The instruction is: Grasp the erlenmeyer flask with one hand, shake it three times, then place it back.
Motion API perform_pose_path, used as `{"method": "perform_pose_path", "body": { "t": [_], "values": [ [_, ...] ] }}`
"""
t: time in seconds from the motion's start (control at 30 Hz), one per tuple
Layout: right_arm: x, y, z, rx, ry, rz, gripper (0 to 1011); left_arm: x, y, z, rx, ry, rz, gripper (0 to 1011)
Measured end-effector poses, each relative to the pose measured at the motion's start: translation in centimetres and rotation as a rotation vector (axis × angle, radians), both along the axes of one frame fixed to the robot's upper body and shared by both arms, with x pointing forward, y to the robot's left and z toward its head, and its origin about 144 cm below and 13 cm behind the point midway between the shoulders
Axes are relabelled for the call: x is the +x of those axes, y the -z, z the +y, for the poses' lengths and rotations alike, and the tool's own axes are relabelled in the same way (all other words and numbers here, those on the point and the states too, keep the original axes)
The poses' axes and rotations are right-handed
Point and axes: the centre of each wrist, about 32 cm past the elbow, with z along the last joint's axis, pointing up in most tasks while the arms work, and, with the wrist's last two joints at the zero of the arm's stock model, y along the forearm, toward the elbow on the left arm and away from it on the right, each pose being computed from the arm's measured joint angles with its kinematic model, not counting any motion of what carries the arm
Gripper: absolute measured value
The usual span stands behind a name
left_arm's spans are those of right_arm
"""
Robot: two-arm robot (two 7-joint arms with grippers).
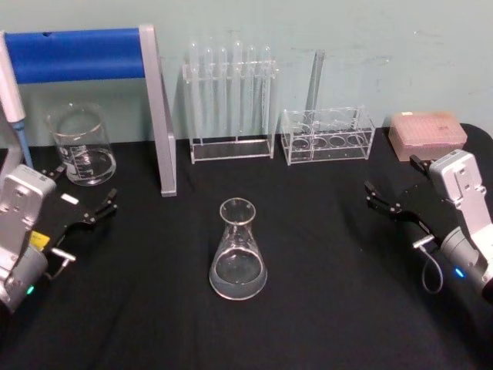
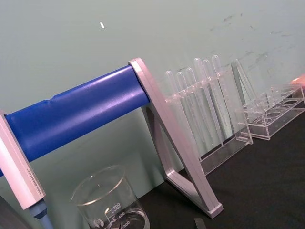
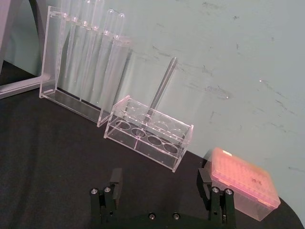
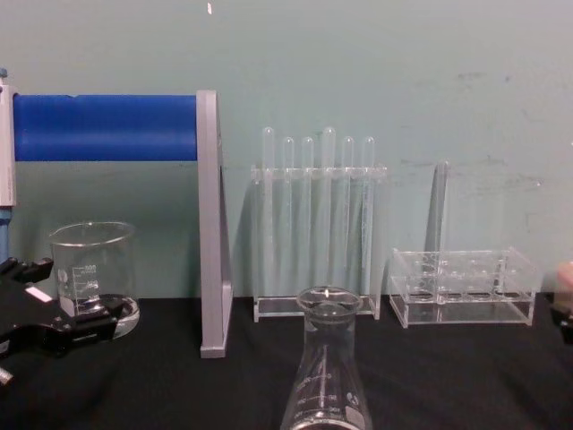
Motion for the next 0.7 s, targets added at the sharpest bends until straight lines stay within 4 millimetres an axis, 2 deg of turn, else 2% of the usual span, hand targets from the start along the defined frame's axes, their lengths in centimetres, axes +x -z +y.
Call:
{"method": "perform_pose_path", "body": {
  "t": [0.7],
  "values": [
    [0.00, 0.00, 0.00, 0.000, 0.000, 0.000, 1000, 0.00, 0.00, 0.00, 0.000, 0.000, 0.000, 1001]
  ]
}}
